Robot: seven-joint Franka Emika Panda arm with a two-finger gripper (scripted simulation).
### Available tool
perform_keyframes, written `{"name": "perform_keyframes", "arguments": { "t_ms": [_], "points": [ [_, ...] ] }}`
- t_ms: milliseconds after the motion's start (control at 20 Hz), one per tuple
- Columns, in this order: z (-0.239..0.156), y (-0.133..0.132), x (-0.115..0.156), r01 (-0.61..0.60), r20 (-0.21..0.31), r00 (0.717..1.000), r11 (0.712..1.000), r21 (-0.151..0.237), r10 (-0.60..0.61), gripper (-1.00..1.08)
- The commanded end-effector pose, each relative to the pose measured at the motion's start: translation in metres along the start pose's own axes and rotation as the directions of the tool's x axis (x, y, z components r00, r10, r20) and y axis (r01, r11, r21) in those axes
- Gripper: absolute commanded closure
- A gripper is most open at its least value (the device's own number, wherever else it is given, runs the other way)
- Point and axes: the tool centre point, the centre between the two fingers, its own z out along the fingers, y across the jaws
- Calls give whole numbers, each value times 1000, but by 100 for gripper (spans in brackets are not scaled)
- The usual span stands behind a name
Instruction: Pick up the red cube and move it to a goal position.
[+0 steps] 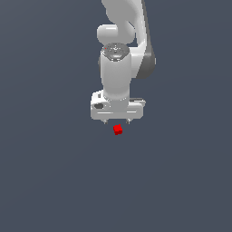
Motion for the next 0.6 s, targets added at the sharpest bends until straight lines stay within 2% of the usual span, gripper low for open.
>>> {"name": "perform_keyframes", "arguments": {
  "t_ms": [0, 300, 550],
  "points": [
    [0, 0, 0, 0, 0, 1000, 1000, 0, 0, -92],
    [10, -1, -5, 17, 3, 1000, 1000, -1, -17, -92],
    [35, -3, -16, 56, 9, 998, 998, -1, -56, -92]
  ]
}}
